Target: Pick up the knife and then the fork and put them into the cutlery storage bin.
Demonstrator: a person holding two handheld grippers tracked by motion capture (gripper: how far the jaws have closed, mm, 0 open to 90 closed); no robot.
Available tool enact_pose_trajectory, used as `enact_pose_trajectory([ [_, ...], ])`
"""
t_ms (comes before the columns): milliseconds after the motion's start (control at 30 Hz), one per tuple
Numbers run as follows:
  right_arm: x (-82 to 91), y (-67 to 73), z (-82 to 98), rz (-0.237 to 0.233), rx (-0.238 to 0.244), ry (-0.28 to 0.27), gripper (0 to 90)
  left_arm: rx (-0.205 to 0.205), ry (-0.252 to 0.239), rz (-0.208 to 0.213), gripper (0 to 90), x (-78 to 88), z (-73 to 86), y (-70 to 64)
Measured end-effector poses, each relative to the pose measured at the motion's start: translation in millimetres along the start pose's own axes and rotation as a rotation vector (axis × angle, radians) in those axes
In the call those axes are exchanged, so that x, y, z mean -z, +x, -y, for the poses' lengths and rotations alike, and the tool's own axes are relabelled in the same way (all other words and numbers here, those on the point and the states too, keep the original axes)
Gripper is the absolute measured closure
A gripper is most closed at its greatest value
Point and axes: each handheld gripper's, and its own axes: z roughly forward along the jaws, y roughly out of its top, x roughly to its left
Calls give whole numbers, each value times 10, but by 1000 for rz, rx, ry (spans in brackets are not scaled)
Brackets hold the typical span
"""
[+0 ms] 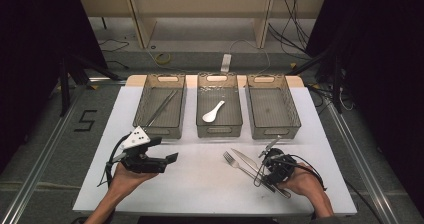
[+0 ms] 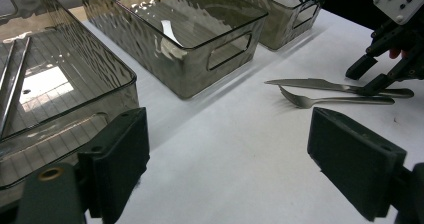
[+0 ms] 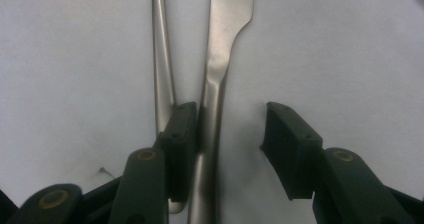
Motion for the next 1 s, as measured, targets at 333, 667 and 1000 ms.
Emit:
enact_pose_trajectory([
  [333,-4,-11,-16,-6,-3,6,586,-3,-1,-2,164,2,-1,-1],
  [667,-8,7,-44,2,15,13,632,-10,4,-7,164,-8,0,-3],
  [1000,-12,55,-100,5,24,45,719,-13,5,-7,164,-10,-1,-4],
])
